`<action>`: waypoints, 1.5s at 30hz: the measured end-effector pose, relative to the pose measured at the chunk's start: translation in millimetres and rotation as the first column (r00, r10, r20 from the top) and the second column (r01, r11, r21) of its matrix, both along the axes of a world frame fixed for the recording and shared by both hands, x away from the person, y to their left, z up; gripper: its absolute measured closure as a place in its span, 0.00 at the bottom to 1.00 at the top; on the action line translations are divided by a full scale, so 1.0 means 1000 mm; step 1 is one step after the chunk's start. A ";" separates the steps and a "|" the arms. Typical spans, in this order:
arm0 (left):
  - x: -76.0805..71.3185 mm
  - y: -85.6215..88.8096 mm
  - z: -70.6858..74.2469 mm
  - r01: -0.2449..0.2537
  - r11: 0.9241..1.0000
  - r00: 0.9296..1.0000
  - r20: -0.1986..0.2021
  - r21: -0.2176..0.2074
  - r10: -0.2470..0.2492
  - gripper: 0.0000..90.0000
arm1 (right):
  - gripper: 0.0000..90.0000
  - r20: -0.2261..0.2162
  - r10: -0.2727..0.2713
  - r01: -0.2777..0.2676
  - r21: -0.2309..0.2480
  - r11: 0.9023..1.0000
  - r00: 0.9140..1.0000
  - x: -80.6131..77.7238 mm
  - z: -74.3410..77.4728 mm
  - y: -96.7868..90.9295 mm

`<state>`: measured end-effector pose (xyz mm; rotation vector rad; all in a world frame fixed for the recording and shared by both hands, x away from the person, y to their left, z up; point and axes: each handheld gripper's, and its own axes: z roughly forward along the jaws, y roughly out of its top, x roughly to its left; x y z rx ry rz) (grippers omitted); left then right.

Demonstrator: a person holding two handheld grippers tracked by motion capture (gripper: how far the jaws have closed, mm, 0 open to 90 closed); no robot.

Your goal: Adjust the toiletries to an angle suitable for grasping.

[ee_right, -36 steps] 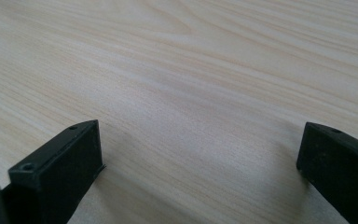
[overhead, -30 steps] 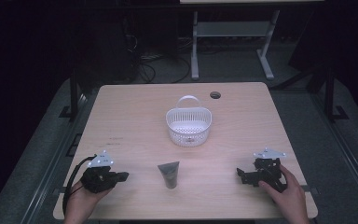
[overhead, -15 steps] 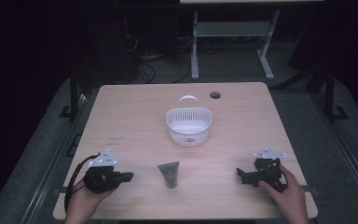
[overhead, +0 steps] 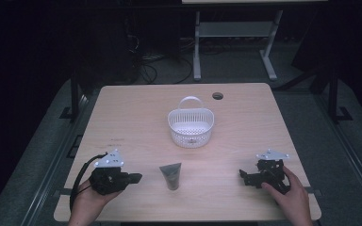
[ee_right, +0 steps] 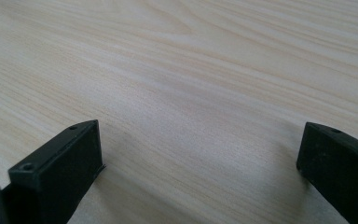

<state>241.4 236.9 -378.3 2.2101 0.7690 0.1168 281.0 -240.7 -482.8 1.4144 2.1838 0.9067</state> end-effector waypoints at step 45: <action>0.008 -0.051 0.030 0.115 0.993 0.992 0.062 -0.031 -0.112 1.00 | 0.00 0.000 -0.001 0.001 0.000 1.000 1.000 0.000 0.000 0.000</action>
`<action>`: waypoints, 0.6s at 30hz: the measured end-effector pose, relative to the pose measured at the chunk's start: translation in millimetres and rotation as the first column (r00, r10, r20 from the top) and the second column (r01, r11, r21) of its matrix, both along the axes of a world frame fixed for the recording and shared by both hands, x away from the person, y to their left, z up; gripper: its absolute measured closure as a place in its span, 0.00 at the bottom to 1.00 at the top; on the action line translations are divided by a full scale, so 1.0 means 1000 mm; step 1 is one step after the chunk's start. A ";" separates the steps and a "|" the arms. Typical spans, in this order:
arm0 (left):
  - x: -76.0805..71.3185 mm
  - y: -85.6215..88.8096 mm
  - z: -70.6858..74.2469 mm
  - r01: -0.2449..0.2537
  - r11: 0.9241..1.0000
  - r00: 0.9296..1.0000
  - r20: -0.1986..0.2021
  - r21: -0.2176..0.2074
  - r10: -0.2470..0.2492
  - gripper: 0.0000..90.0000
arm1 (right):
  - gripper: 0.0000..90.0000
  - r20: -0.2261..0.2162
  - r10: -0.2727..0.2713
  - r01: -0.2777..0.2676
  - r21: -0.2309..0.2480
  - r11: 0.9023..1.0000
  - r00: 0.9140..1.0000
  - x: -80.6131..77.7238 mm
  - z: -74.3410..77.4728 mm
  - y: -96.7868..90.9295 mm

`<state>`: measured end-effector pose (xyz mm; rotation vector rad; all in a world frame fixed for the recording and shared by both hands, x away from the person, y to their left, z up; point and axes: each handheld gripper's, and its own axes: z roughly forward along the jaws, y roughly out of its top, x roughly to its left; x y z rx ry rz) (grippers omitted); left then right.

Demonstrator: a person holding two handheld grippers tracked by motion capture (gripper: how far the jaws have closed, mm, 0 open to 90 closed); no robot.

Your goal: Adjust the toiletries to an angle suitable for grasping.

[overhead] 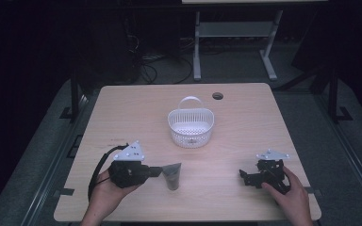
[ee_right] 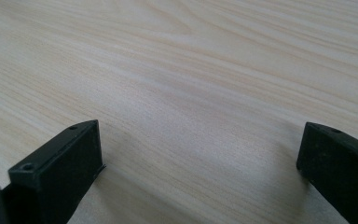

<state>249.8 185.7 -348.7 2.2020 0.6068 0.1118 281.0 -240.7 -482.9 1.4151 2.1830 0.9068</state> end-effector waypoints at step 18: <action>0.012 0.004 0.000 -0.029 1.000 1.000 0.008 0.003 0.029 1.00 | 0.00 0.000 0.000 0.000 -0.001 1.000 1.000 0.000 0.000 0.000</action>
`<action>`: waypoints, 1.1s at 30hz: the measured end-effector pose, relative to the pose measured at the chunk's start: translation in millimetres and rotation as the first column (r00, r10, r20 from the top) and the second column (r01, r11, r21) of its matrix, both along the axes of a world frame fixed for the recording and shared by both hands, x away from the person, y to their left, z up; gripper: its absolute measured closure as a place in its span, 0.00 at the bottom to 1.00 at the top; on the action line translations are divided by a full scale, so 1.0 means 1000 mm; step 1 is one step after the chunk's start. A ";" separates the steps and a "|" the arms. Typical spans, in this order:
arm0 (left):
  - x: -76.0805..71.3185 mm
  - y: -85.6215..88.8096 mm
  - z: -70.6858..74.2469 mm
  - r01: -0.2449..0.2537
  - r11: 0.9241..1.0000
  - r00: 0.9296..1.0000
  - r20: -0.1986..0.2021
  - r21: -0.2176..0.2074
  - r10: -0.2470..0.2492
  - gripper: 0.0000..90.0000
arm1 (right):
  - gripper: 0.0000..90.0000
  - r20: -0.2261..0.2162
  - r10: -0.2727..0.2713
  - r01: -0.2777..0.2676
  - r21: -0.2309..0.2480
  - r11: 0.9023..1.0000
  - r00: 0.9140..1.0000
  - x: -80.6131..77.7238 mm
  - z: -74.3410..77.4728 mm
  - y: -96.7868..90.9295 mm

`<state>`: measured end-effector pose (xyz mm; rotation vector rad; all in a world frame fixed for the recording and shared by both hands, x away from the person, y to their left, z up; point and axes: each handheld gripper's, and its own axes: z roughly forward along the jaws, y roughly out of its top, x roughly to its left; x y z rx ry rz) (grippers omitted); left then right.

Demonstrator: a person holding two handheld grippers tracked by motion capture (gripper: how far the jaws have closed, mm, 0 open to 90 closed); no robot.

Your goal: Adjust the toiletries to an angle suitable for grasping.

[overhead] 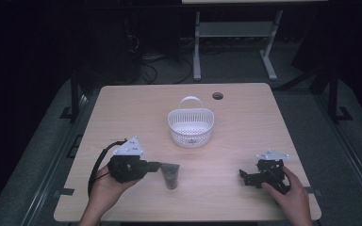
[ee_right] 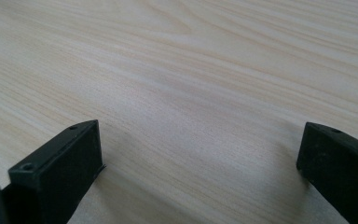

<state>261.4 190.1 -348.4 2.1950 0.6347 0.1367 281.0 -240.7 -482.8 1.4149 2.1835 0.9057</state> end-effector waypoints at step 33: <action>0.028 -0.006 -0.001 -0.029 0.999 0.999 0.025 0.021 0.028 1.00 | 0.00 0.001 0.000 0.000 0.001 1.000 1.000 0.000 0.000 0.000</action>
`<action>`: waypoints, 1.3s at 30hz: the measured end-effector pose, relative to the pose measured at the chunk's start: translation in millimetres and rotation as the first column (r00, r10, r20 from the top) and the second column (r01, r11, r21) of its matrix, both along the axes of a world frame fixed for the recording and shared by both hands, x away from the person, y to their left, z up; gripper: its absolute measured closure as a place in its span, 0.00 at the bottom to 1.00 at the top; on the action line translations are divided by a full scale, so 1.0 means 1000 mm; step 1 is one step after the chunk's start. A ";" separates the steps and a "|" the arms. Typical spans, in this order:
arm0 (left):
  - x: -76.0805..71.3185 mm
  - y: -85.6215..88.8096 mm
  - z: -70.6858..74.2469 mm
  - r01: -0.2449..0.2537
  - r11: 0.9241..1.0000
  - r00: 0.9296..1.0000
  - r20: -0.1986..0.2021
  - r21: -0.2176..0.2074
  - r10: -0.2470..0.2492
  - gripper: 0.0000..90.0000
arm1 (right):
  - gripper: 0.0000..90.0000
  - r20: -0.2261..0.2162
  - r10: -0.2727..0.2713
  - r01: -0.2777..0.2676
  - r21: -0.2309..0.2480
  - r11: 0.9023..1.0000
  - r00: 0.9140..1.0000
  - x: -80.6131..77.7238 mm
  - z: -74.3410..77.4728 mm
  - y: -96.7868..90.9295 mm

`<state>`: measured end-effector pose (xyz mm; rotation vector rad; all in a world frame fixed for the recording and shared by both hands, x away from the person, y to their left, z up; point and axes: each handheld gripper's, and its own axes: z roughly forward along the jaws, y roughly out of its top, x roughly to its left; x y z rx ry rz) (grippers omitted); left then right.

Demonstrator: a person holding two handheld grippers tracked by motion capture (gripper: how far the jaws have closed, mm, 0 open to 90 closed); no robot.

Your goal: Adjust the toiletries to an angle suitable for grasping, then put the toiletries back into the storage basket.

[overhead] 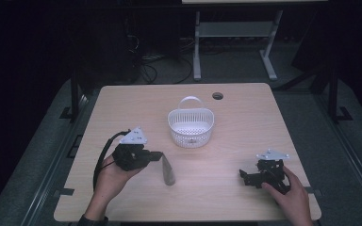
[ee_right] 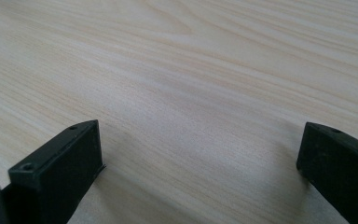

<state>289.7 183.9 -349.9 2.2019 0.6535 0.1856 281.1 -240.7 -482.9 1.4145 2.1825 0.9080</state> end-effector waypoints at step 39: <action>-0.011 -0.008 0.010 0.062 0.995 0.998 -0.036 0.082 -0.059 0.15 | 0.00 0.000 0.000 0.000 0.000 1.000 1.000 0.000 0.000 0.000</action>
